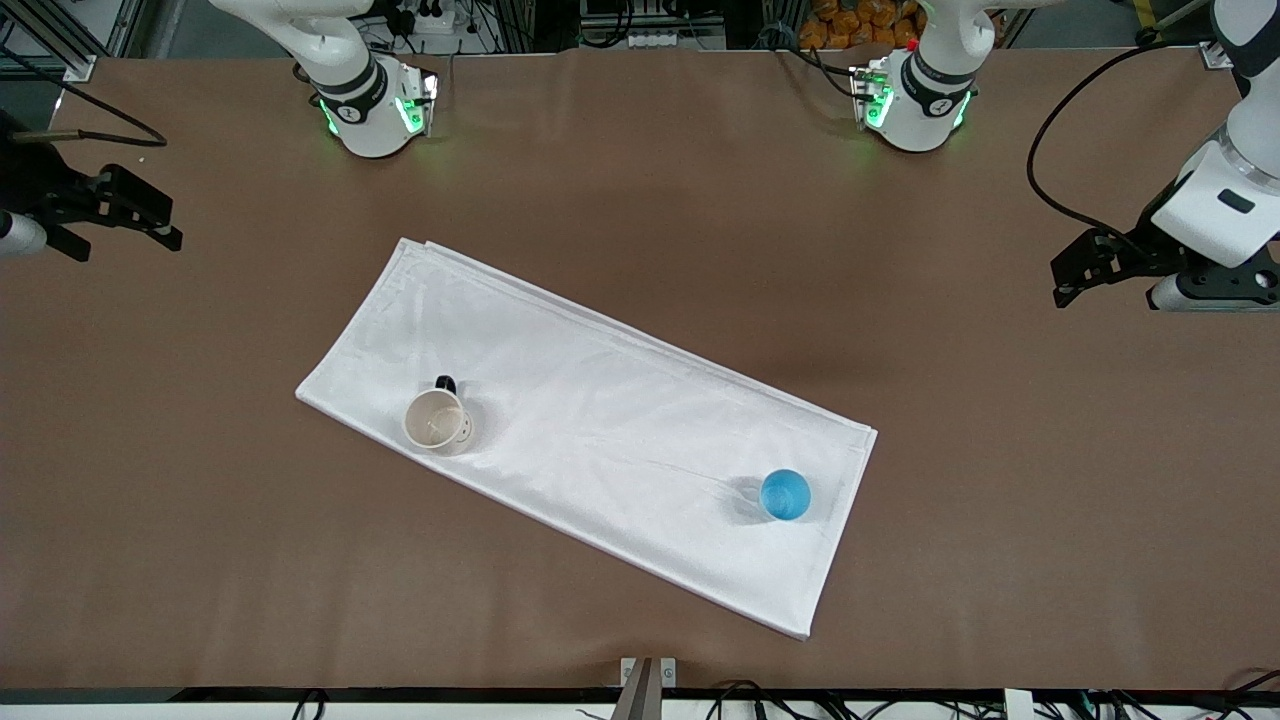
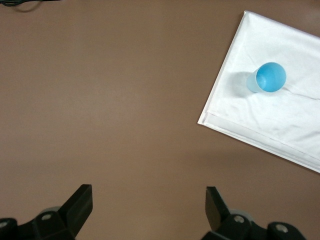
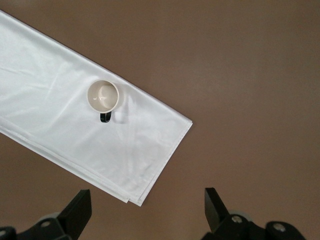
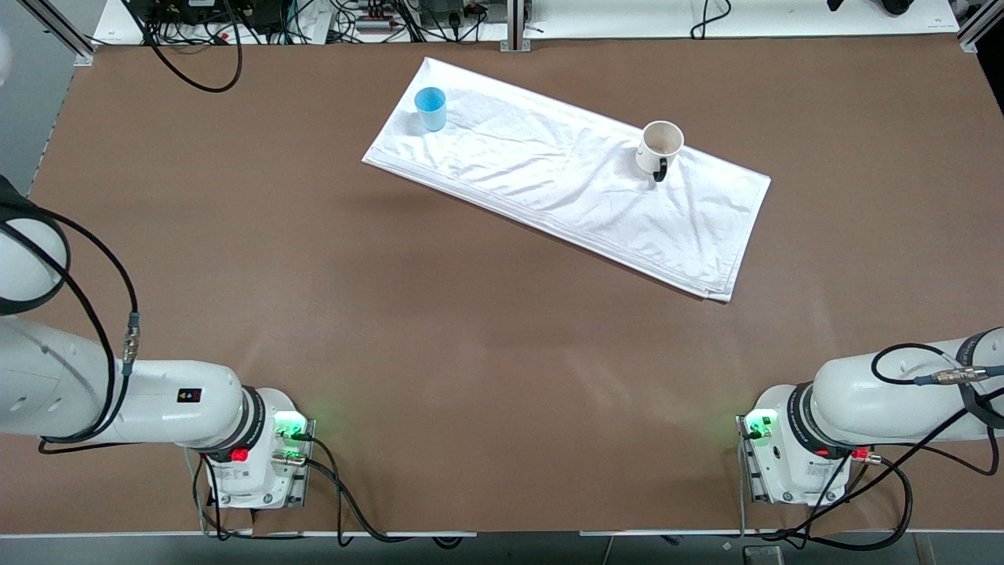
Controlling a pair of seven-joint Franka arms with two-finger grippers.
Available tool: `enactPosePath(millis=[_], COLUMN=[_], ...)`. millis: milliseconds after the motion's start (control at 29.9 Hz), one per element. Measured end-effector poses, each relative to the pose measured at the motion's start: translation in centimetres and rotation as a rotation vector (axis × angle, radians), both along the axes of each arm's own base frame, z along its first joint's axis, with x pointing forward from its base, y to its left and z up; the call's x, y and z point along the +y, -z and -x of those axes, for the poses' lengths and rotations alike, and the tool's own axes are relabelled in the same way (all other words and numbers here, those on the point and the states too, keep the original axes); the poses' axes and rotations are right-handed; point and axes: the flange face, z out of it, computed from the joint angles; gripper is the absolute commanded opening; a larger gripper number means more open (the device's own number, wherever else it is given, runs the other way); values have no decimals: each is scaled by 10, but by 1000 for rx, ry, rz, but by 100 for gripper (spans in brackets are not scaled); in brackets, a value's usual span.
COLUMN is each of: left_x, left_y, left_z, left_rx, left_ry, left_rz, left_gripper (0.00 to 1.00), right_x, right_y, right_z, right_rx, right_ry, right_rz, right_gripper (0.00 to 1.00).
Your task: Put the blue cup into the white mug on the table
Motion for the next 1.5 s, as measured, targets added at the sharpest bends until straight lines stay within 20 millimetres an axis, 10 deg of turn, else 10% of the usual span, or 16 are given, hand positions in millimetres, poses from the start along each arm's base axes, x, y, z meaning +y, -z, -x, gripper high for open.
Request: enactPosePath(millis=[502,1070,1505], left_x=[-2,-4,-12], left_y=[1,62,101], left_z=[-4,-41,-61], left_rx=[1,40,75], left_ry=[4,0,-46], left_rz=[2,13,25], left_gripper=[100,100,100], right_x=[0,4,42], right_y=[0,7,149], right_z=[0,-3,-36], right_rx=[0,4,77], right_ry=[0,-8,23], right_rz=[0,-1,-4], right_gripper=[100,100,100])
